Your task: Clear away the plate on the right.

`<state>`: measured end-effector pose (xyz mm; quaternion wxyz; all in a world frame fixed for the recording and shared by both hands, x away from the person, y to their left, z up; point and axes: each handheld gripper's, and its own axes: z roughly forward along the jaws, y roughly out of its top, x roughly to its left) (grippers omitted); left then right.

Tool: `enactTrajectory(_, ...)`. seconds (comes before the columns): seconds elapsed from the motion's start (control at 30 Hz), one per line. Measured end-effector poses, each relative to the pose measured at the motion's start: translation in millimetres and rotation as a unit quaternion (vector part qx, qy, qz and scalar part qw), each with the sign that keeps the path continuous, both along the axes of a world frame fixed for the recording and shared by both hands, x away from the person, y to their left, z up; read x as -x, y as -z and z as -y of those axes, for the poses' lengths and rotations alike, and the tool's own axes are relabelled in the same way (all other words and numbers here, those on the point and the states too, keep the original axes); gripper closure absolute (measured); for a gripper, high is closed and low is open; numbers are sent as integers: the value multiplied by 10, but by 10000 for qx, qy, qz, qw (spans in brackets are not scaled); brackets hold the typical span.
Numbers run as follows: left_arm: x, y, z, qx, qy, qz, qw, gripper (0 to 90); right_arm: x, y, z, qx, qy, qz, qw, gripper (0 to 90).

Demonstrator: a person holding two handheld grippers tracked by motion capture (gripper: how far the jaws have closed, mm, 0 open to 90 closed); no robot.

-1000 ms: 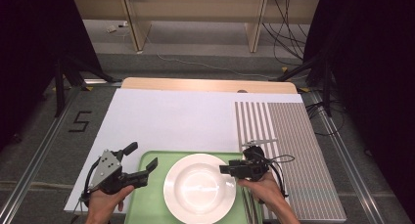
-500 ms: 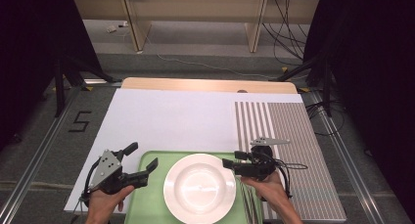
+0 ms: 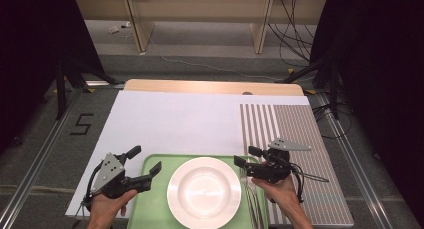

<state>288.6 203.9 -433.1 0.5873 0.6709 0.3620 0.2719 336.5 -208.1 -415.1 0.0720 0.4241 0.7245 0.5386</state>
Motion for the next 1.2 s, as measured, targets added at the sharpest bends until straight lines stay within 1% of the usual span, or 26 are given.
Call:
enactTrajectory(0.07,1,-1,0,-3,4,2,10000,161,4,-7,5,-50,16,86,9999,249)
enactTrajectory(0.13,1,-1,0,-3,2,-1,10000,160,21,-24,1,-58,29,100,9999,244)
enactTrajectory(0.17,0,0,-1,-4,2,0,10000,160,21,-29,5,15,55,179,9998,239)
enactTrajectory(0.2,0,0,-2,-4,2,0,10000,160,32,-34,-6,-35,47,180,9998,235)
enactTrajectory(0.23,0,-1,-3,-4,3,0,10000,161,35,-43,2,47,44,260,9996,230)
enactTrajectory(0.27,0,-1,-3,-6,4,-1,10000,160,38,-41,-4,0,76,342,9994,228)
enactTrajectory(0.3,1,-1,-2,-8,5,-2,10000,160,54,-57,1,15,36,279,9996,224)
enactTrajectory(0.37,1,-1,0,-3,8,-1,10000,160,60,-64,5,47,60,421,9991,214)
enactTrajectory(0.4,1,0,0,-5,10,-1,10000,160,73,-77,7,22,10,361,9993,208)
enactTrajectory(0.43,0,0,-1,-6,9,-3,10000,160,76,-80,6,17,31,374,9993,205)
enactTrajectory(0.5,0,0,-1,-2,6,-7,10000,160,84,-89,17,66,48,484,9988,200)
enactTrajectory(0.53,0,0,-1,-1,7,-6,10000,160,90,-90,13,29,46,484,9988,196)
enactTrajectory(0.57,1,1,-1,-2,6,-8,10000,160,92,-98,27,96,13,526,9986,189)
enactTrajectory(0.67,0,1,0,1,9,-8,10000,160,117,-123,36,119,21,604,9981,182)
enactTrajectory(0.7,1,0,-1,-1,10,-9,10000,160,122,-123,33,71,45,684,9976,182)
enactTrajectory(0.77,3,-1,-2,-4,12,-7,10000,160,151,-153,59,152,22,603,9981,183)
enactTrajectory(0.8,4,-1,-3,-3,13,-6,10000,160,158,-150,65,145,36,679,9976,183)
enactTrajectory(0.83,5,-1,-4,-3,10,-8,10000,160,170,-152,63,59,72,716,9974,183)
enactTrajectory(0.9,3,2,-2,6,12,-16,10000,160,187,-163,82,166,102,837,9963,183)
enactTrajectory(0.93,3,2,-4,-2,17,-18,10000,160,188,-159,83,134,108,930,9955,183)
enactTrajectory(0.97,5,1,-4,6,12,-20,10000,160,203,-166,80,130,132,886,9959,184)
enactTrajectory(1.0,5,0,-5,7,9,-20,10000,160,220,-178,95,197,78,831,9963,183)
enactTrajectory(1.07,5,0,-9,5,3,-13,10000,160,229,-167,95,130,122,922,9956,182)
enactTrajectory(1.13,5,0,-8,4,7,-13,10000,160,253,-175,106,256,145,941,9951,181)
enactTrajectory(1.17,6,0,-6,6,10,-14,10000,160,257,-166,100,198,171,1013,9945,180)
enactTrajectory(1.2,7,-1,-4,4,14,-16,10000,160,262,-167,108,269,166,1040,9941,179)
